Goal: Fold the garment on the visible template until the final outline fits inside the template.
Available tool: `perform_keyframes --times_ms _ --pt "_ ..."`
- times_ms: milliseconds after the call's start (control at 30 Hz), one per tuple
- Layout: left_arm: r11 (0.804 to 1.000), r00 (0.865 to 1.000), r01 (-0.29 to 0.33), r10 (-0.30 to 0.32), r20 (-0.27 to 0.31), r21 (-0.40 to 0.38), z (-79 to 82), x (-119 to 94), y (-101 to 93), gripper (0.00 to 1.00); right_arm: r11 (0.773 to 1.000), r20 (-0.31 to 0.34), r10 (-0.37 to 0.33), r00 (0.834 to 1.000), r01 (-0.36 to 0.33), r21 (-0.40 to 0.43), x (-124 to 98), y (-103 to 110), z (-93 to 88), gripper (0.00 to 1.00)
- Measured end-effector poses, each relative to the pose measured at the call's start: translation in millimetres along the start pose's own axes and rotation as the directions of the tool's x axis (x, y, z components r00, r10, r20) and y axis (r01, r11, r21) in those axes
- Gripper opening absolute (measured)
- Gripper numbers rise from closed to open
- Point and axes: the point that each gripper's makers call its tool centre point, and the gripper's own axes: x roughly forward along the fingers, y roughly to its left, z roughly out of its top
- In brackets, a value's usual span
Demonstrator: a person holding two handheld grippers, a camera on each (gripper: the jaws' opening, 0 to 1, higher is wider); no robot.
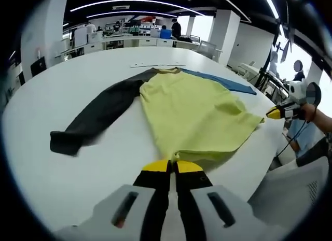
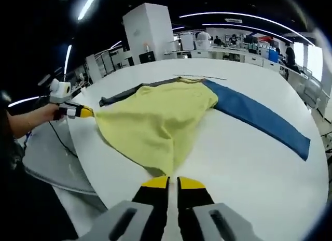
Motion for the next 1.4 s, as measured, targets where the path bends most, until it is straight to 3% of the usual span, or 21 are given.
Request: perform_keyframes --times_ms 167,333,433,533,633,700,900,1033,1133,1233,1400 --pt "1.0 1.0 -0.002 0.002 -0.008 0.003 -2.1 0.0 0.7 0.0 0.999 -0.013 -0.028 1.0 0.029 0.035 9.6 -5.1 -2.3 0.01" --pt "1.0 1.0 -0.001 0.001 -0.009 0.003 -1.9 -0.5 2.5 0.0 0.999 -0.033 -0.023 0.999 0.025 0.037 23.1 4.3 -3.3 0.01" --pt "1.0 1.0 -0.003 0.003 -0.009 0.002 -2.2 -0.7 4.4 0.0 0.999 -0.084 -0.027 0.996 0.025 -0.028 28.0 12.9 -9.9 0.02" --pt "1.0 1.0 -0.007 0.007 -0.01 0.001 -3.0 -1.1 6.3 0.0 0.999 -0.093 -0.029 0.995 0.025 -0.04 31.4 17.7 -13.0 0.02" --pt "1.0 1.0 -0.008 0.008 -0.006 -0.002 -3.2 -2.1 7.6 0.0 0.992 -0.143 -0.077 0.987 0.062 -0.107 31.5 14.1 -20.0 0.03" --pt "1.0 1.0 -0.008 0.008 -0.009 0.001 -4.4 -2.4 7.5 0.0 0.993 -0.178 -0.099 0.979 0.085 -0.085 31.8 14.8 -26.0 0.07" --pt "1.0 1.0 -0.008 0.008 -0.026 0.005 -11.3 -0.8 9.1 0.02 0.991 -0.188 -0.13 0.973 0.127 -0.03 33.6 11.6 -25.9 0.1" --pt "0.998 0.996 -0.056 0.057 -0.074 0.017 -20.0 -4.7 18.6 0.09 0.99 -0.214 -0.14 0.967 0.143 -0.002 31.4 12.9 -28.5 0.1" --pt "0.998 0.996 -0.06 0.06 -0.072 0.003 -18.7 -11.8 20.3 0.15 0.989 -0.218 -0.141 0.966 0.145 0.003 29.2 15.4 -28.0 0.09" --pt "0.998 0.997 -0.05 0.048 -0.06 -0.034 -14.5 -19.1 18.0 0.16 0.988 -0.224 -0.132 0.966 0.147 0.052 28.2 18.0 -29.9 0.09" --pt "0.996 0.999 -0.035 0.032 -0.041 -0.084 -7.0 -27.5 14.2 0.18 0.986 -0.219 -0.137 0.966 0.154 0.064 25.5 18.5 -29.0 0.09"
